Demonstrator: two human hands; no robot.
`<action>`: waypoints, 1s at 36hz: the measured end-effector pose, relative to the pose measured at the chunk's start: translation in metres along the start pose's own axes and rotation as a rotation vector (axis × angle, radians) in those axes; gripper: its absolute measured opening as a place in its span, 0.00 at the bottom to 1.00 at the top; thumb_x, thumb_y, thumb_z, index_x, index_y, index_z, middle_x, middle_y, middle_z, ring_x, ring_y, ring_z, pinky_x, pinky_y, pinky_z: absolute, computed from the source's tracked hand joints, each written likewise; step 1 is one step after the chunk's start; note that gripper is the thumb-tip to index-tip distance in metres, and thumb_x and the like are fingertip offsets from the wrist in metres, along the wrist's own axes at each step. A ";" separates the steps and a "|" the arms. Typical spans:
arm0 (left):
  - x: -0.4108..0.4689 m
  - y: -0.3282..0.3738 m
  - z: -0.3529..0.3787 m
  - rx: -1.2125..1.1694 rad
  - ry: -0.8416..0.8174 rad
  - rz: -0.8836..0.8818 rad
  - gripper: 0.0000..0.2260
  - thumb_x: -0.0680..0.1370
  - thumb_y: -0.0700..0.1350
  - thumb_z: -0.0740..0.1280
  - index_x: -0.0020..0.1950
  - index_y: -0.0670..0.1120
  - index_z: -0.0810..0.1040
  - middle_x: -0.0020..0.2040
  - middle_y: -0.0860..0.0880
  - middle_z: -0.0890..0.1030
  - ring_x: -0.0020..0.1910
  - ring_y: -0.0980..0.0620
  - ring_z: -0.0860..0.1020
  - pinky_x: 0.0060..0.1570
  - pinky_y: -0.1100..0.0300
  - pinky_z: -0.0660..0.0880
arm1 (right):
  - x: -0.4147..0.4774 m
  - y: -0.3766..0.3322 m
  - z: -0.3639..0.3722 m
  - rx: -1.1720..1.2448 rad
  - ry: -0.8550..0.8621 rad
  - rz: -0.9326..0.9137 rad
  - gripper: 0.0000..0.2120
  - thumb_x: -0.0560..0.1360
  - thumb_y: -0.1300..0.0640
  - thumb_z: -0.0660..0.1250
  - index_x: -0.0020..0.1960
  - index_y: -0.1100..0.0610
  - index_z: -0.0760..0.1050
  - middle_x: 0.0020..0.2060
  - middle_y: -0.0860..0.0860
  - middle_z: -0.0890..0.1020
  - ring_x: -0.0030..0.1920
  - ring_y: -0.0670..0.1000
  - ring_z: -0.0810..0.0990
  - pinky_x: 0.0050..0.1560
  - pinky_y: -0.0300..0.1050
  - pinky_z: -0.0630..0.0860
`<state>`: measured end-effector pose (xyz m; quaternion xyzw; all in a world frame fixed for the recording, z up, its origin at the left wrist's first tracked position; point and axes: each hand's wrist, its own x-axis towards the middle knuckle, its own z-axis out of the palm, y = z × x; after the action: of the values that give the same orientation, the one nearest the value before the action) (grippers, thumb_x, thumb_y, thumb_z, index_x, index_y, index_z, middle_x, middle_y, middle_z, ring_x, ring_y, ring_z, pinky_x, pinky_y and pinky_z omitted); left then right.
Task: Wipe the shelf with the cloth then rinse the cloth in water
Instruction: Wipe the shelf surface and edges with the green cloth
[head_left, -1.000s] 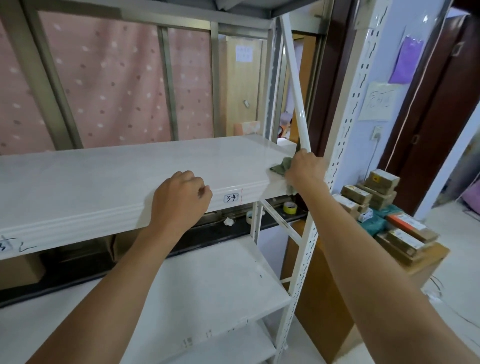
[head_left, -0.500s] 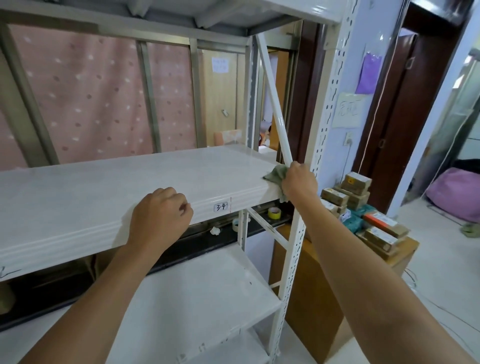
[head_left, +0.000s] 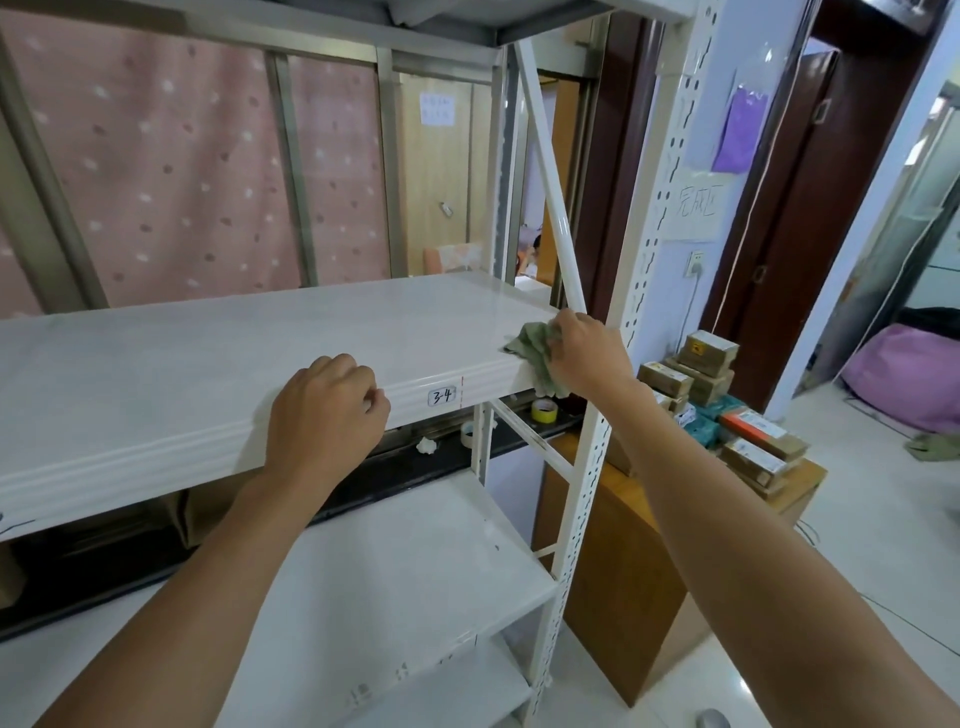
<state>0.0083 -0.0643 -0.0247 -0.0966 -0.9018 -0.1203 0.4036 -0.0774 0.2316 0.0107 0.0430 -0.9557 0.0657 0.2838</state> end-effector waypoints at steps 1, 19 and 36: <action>0.000 0.000 0.000 -0.002 0.001 -0.001 0.07 0.73 0.37 0.72 0.35 0.41 0.80 0.35 0.47 0.78 0.35 0.45 0.74 0.35 0.57 0.67 | 0.000 -0.003 0.000 -0.008 0.001 -0.009 0.09 0.82 0.55 0.57 0.54 0.59 0.71 0.47 0.56 0.80 0.45 0.59 0.81 0.45 0.52 0.75; -0.014 -0.024 -0.023 -0.046 -0.009 -0.096 0.07 0.76 0.40 0.69 0.39 0.41 0.83 0.39 0.47 0.81 0.41 0.45 0.76 0.38 0.55 0.73 | -0.033 -0.121 0.003 0.088 0.018 -0.170 0.08 0.79 0.54 0.59 0.50 0.60 0.69 0.41 0.54 0.78 0.37 0.60 0.77 0.38 0.48 0.64; -0.060 -0.100 -0.103 -0.144 0.131 -0.218 0.07 0.78 0.36 0.66 0.49 0.42 0.83 0.49 0.48 0.81 0.40 0.50 0.78 0.41 0.58 0.74 | -0.102 -0.317 -0.008 0.337 0.036 -0.392 0.07 0.77 0.57 0.61 0.46 0.57 0.63 0.40 0.54 0.76 0.34 0.58 0.74 0.34 0.47 0.62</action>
<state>0.0929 -0.1949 -0.0168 -0.0187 -0.8678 -0.2338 0.4380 0.0497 -0.0755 -0.0061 0.2729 -0.8994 0.1684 0.2971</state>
